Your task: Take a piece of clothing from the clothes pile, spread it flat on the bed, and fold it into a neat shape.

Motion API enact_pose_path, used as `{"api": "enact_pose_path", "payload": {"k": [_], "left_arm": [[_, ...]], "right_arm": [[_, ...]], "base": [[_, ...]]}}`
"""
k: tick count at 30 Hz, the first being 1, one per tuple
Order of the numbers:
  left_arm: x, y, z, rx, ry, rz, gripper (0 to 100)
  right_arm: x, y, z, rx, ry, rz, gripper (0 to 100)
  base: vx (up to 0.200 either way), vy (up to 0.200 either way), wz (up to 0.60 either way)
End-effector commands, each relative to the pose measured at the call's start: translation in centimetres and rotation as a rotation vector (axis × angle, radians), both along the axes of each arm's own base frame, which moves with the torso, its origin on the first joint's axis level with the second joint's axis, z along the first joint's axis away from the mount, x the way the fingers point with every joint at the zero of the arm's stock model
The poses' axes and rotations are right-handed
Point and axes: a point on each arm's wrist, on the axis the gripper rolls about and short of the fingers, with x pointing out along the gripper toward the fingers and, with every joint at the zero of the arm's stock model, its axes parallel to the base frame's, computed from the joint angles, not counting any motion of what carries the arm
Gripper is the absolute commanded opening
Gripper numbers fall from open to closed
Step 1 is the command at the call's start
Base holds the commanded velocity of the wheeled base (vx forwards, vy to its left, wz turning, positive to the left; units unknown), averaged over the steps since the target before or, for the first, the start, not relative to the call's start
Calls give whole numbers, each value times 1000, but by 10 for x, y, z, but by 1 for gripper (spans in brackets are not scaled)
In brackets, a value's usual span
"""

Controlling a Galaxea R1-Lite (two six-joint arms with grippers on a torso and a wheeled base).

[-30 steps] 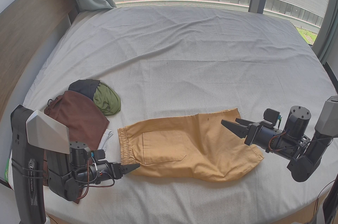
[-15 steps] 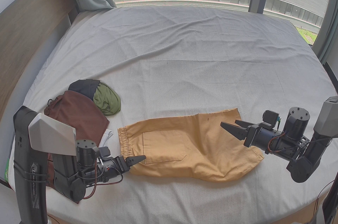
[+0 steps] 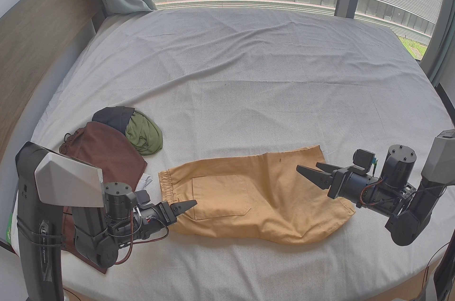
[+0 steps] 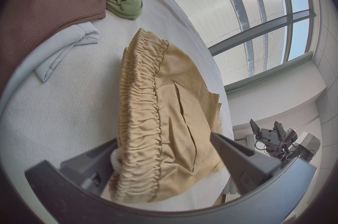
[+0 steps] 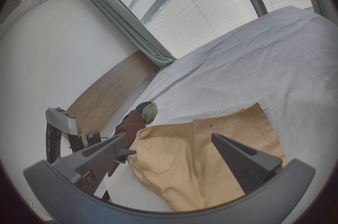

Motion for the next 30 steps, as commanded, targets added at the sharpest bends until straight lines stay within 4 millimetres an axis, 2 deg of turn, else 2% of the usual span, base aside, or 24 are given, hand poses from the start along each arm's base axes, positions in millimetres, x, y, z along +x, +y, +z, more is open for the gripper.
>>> {"api": "enact_pose_path", "payload": {"k": [1, 11, 19, 25, 30], "left_arm": [[0, 0, 1, -3, -8, 0, 0], [2, 3, 3, 9, -25, 3, 0], [0, 6, 4, 85, -86, -33, 0], [4, 21, 8, 113, -120, -5, 0], [5, 34, 20, 116, -160, 7, 0]], "right_arm": [[0, 0, -2, -2, 6, 1, 100], [-2, 0, -4, -7, 18, 1, 100], [-2, 0, -6, -9, 22, 3, 100], [-2, 0, -6, -10, 25, 4, 100], [-2, 1, -8, -13, 31, 4, 100]], "base": [[0, 0, 0], [0, 0, 0], [0, 0, 0], [0, 0, 0], [0, 0, 0]]}}
